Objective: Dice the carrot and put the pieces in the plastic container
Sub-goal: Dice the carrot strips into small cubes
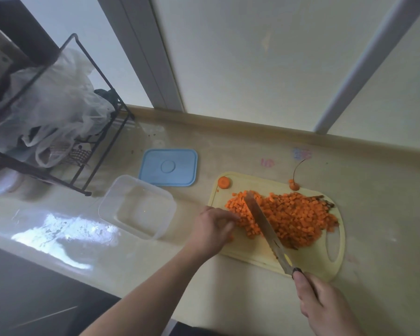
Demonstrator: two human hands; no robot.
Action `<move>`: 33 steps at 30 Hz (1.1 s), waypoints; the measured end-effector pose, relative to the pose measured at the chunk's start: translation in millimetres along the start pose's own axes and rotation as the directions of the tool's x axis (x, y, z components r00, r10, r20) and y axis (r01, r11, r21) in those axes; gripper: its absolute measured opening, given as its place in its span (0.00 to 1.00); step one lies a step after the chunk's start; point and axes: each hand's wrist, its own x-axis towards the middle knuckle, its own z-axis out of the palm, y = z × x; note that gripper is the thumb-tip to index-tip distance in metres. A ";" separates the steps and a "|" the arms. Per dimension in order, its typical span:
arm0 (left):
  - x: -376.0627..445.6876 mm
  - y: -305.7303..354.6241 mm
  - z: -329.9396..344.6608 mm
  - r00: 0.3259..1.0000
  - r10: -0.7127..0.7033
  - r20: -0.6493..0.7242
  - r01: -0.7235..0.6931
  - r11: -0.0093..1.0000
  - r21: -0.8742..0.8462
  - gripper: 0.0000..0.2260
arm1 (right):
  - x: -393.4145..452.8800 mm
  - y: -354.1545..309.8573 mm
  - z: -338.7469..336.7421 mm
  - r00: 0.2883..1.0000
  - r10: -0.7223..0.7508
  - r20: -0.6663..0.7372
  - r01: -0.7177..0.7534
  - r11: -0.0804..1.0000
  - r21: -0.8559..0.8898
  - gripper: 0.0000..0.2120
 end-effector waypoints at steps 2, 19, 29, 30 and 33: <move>1.4 1.4 0.5 0.997 -0.043 0.059 0.042 0.999 0.025 0.06 | -0.6 0.1 0.9 1.000 -0.011 0.007 0.011 1.000 -0.004 0.12; 16.0 -19.4 -35.7 0.759 0.369 0.537 -0.621 0.660 0.423 0.18 | 3.3 8.0 3.2 1.000 0.022 0.013 -0.023 1.000 0.016 0.16; -18.2 -36.3 -12.4 0.972 0.234 0.020 -0.224 0.901 0.372 0.15 | 22.4 1.0 23.4 0.992 -0.027 0.120 0.041 0.993 -0.115 0.18; -21.0 -36.7 -6.7 0.977 0.213 -0.016 -0.191 0.905 0.380 0.15 | 24.8 -1.6 26.2 0.991 -0.033 0.126 0.050 0.990 -0.130 0.22; -26.1 -36.4 10.4 0.981 0.173 -0.094 -0.114 0.888 0.445 0.17 | 30.5 -3.3 34.2 0.991 -0.085 0.104 0.104 0.977 -0.184 0.41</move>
